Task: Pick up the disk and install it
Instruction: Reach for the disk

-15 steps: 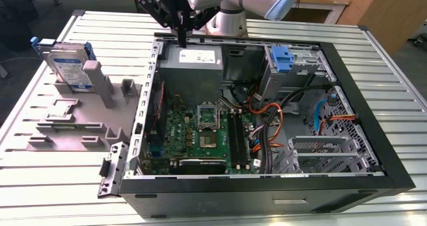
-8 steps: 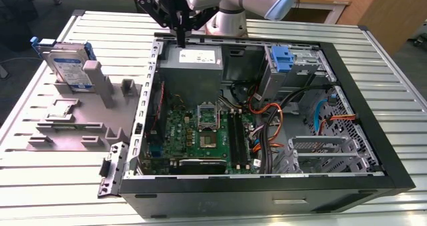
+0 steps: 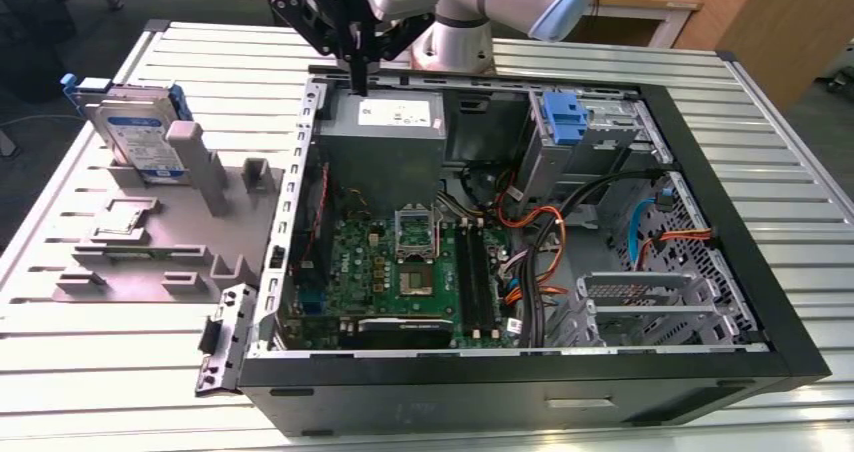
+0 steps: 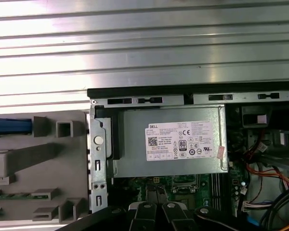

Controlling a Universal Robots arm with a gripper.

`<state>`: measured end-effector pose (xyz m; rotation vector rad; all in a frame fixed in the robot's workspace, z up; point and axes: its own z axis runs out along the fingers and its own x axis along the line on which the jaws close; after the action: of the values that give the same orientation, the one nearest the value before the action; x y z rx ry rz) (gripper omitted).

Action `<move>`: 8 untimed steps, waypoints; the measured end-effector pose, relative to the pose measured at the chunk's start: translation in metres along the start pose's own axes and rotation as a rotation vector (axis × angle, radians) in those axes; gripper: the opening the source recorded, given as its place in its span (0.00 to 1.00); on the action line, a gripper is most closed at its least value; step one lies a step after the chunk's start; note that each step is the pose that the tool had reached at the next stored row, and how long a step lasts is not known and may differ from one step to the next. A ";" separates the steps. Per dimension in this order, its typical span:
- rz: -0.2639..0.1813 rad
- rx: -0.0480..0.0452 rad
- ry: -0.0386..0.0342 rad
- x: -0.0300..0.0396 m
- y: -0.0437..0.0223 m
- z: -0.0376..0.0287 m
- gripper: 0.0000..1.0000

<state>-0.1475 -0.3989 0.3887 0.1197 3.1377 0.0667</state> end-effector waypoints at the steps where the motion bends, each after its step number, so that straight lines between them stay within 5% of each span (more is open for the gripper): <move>1: 0.000 0.0000 0.0002 0.0004 0.0000 0.0000 0.10; 8: 0.000 0.0003 0.0036 0.0020 -0.0002 0.0004 0.10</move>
<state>-0.1495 -0.3990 0.3883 0.1200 3.1414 0.0664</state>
